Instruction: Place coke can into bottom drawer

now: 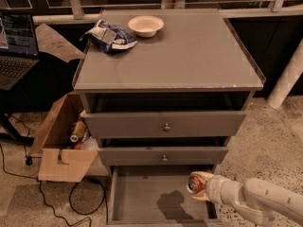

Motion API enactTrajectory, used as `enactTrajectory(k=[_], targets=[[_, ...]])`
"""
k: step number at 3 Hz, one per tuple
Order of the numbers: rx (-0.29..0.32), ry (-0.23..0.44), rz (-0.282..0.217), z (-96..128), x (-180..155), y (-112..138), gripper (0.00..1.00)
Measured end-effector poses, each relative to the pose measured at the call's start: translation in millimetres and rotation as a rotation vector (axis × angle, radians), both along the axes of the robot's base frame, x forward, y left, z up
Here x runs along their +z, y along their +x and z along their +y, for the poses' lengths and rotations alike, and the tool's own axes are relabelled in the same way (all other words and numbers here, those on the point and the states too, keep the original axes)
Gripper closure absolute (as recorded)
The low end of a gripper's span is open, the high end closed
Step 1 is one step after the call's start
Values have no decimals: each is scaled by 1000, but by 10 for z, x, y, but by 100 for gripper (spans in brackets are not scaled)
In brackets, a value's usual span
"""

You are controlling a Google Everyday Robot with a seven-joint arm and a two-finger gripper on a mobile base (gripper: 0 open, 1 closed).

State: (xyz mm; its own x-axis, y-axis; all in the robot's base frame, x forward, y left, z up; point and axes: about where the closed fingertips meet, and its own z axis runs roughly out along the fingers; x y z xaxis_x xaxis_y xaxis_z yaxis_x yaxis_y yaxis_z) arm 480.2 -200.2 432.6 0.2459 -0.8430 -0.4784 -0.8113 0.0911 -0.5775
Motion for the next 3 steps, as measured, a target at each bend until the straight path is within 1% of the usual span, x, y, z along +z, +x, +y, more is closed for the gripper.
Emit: enactTrajectory(k=[1, 2, 3], targets=[[-16, 13, 57, -18, -415, -52, 100], [-27, 15, 109, -11, -751, -106, 100], [-27, 15, 110, -11, -752, -106, 100]])
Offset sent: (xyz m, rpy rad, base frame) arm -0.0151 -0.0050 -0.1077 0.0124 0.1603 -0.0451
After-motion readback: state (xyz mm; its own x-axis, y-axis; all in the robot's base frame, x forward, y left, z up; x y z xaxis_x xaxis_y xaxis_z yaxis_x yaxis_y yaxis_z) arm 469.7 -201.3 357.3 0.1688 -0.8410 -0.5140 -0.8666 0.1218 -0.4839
